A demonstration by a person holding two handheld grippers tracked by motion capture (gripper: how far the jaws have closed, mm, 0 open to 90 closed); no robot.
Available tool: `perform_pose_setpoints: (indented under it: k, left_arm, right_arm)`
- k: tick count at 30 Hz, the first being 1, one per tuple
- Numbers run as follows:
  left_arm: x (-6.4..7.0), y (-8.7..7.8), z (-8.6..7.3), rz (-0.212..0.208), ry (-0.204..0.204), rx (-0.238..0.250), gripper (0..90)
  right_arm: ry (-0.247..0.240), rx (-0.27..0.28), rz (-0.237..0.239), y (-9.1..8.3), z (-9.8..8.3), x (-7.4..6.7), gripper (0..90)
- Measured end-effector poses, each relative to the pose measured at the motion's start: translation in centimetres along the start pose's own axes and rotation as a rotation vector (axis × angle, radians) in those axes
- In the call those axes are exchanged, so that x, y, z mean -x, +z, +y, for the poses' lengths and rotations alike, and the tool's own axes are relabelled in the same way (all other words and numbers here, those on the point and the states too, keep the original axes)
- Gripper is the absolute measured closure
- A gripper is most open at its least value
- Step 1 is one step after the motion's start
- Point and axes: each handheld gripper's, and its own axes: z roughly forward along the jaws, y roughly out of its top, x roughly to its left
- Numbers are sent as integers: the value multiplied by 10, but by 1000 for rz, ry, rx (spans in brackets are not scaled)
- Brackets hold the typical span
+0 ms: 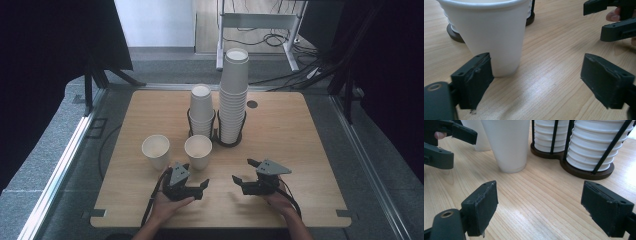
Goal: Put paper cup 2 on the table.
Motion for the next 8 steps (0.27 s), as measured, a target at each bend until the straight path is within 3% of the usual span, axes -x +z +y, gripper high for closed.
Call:
perform_pose_setpoints:
  k: [8]
  left_arm:
    - [-3,1,0,-23,-10,-7,140]
  right_arm:
    - [1,9,0,-2,1,2,144]
